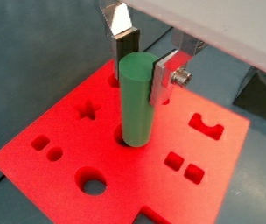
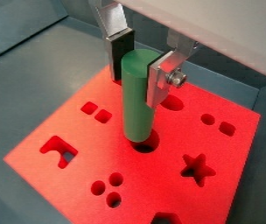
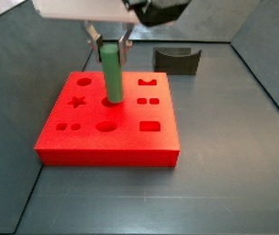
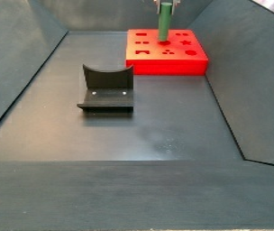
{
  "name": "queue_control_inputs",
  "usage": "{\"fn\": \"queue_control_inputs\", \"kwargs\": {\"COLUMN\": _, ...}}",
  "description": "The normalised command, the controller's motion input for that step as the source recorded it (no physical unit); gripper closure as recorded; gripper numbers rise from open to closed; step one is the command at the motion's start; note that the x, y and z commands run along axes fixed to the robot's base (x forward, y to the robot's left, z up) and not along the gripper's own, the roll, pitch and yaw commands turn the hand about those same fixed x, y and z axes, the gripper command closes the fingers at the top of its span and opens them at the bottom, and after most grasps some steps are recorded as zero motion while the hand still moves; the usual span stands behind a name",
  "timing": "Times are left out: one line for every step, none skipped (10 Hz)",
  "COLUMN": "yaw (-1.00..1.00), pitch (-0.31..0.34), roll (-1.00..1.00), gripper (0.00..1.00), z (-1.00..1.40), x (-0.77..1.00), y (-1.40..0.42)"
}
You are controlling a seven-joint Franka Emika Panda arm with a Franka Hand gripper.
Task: Pick up the round object. Move up. Move to above the board. Insert the round object.
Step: Insert the round object.
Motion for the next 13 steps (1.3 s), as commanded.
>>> {"fn": "queue_control_inputs", "kwargs": {"yaw": 0.00, "pitch": -0.027, "roll": 0.04, "gripper": 1.00, "z": -0.22, "x": 0.00, "y": 0.00}}
{"fn": "queue_control_inputs", "kwargs": {"yaw": 0.00, "pitch": 0.000, "roll": 0.03, "gripper": 1.00, "z": -0.15, "x": 0.00, "y": 0.00}}
{"fn": "queue_control_inputs", "kwargs": {"yaw": -0.03, "pitch": 0.000, "roll": 0.00, "gripper": 1.00, "z": -0.05, "x": -0.11, "y": 0.07}}
{"fn": "queue_control_inputs", "kwargs": {"yaw": -0.03, "pitch": 0.000, "roll": 0.00, "gripper": 1.00, "z": -0.01, "x": -0.11, "y": 0.07}}
{"fn": "queue_control_inputs", "kwargs": {"yaw": -0.02, "pitch": 0.000, "roll": 0.00, "gripper": 1.00, "z": -0.01, "x": -0.09, "y": 0.05}}
{"fn": "queue_control_inputs", "kwargs": {"yaw": -0.02, "pitch": 0.000, "roll": 0.00, "gripper": 1.00, "z": -0.03, "x": -0.08, "y": 0.03}}
{"fn": "queue_control_inputs", "kwargs": {"yaw": -0.01, "pitch": -0.004, "roll": 0.00, "gripper": 1.00, "z": -0.06, "x": -0.06, "y": 0.00}}
{"fn": "queue_control_inputs", "kwargs": {"yaw": 0.00, "pitch": -0.019, "roll": 0.01, "gripper": 1.00, "z": -0.12, "x": -0.06, "y": 0.00}}
{"fn": "queue_control_inputs", "kwargs": {"yaw": 0.00, "pitch": -0.059, "roll": 0.09, "gripper": 1.00, "z": -0.24, "x": -0.03, "y": 0.00}}
{"fn": "queue_control_inputs", "kwargs": {"yaw": 0.00, "pitch": -0.066, "roll": 0.12, "gripper": 1.00, "z": -0.32, "x": -0.01, "y": 0.00}}
{"fn": "queue_control_inputs", "kwargs": {"yaw": 0.02, "pitch": -0.073, "roll": 0.16, "gripper": 1.00, "z": -0.40, "x": 0.00, "y": 0.00}}
{"fn": "queue_control_inputs", "kwargs": {"yaw": 0.09, "pitch": -0.093, "roll": 0.20, "gripper": 1.00, "z": -0.51, "x": 0.00, "y": 0.00}}
{"fn": "queue_control_inputs", "kwargs": {"yaw": 0.08, "pitch": -0.124, "roll": 0.23, "gripper": 1.00, "z": -0.61, "x": -0.01, "y": 0.01}}
